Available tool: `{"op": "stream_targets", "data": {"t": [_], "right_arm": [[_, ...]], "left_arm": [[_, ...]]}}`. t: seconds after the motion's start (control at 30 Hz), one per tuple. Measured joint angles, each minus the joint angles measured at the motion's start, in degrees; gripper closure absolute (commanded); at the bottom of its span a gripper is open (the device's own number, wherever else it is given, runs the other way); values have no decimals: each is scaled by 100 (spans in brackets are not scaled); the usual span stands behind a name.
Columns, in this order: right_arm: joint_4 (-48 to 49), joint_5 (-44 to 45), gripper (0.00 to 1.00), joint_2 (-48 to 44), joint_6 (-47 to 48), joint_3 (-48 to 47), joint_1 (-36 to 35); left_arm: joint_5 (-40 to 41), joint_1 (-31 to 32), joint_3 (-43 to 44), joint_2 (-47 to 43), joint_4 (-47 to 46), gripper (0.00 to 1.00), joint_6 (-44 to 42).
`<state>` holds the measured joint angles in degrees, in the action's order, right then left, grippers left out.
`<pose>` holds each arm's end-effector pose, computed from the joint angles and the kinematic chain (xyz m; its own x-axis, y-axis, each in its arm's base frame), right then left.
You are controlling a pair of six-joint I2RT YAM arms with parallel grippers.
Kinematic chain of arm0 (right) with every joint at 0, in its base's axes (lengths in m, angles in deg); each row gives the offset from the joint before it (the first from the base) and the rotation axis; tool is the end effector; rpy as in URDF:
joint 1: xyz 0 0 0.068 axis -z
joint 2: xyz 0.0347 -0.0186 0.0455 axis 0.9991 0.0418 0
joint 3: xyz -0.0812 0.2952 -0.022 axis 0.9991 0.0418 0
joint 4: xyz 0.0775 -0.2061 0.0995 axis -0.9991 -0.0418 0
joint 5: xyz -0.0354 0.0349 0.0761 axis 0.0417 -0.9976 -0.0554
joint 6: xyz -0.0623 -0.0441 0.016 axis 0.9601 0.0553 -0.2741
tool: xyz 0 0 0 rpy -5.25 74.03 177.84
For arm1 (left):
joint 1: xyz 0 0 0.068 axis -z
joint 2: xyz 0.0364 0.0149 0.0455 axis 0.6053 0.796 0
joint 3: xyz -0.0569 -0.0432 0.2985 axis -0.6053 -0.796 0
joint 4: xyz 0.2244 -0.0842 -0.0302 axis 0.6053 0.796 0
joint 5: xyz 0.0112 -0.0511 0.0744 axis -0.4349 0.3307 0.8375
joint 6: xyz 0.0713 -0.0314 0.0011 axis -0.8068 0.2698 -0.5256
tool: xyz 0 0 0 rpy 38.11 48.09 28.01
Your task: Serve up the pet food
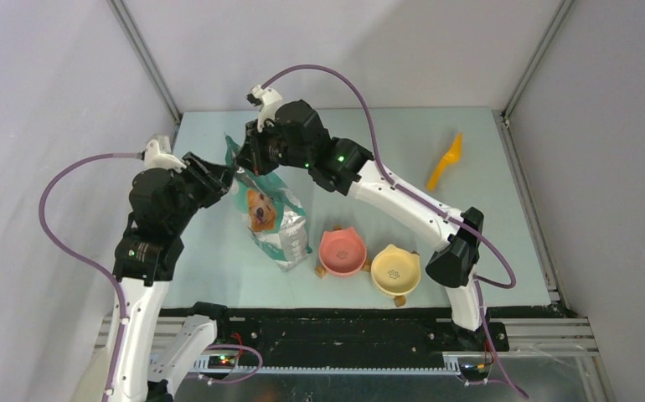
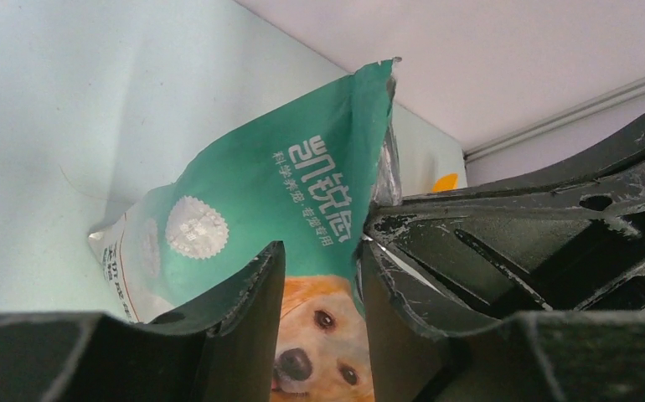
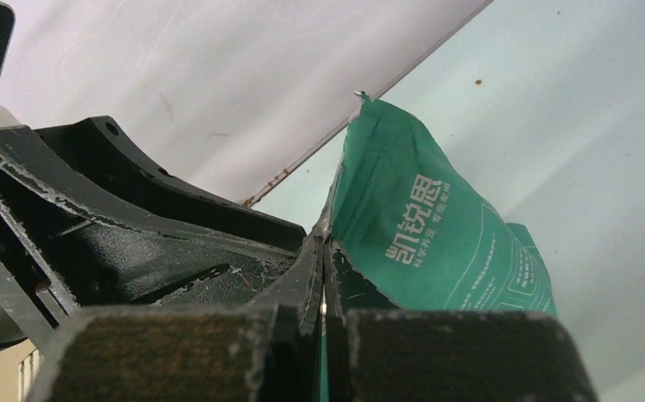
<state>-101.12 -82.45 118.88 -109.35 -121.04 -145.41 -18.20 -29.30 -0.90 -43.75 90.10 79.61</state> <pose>0.2512 0.4172 0.4633 -0.4340 -0.0193 -0.9007 -0.8112 0.4432 0.3814 0.1233 -0.0200 0.4156 -0.2988 -0.6136 -0.7309 -0.0223 0.7702 -0.6375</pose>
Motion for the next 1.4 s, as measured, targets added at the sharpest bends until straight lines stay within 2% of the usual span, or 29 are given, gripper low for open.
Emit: {"op": "stream_targets", "data": {"t": [0.4, 0.73, 1.1, 1.13, 1.23, 1.4], "right_arm": [[15, 177, 100, -63, 92, 107, -46], [-31, 422, 100, -101, 380, 138, -96], [-173, 632, 100, -111, 697, 118, -138], [-190, 643, 100, -111, 721, 103, -136], [-260, 651, 100, -111, 780, 37, -133], [-337, 649, 100, -111, 841, -4, -133]], "left_arm": [[-55, -4, 0, 63, -15, 76, 22], [-282, -11, -52, 262, -164, 77, 201], [-483, 24, -472, 273, -767, 76, 584], [-483, 37, -481, 273, -796, 78, 603], [-474, 111, -487, 282, -918, 98, 623], [-227, 315, -481, 286, -970, 100, 645]]}}
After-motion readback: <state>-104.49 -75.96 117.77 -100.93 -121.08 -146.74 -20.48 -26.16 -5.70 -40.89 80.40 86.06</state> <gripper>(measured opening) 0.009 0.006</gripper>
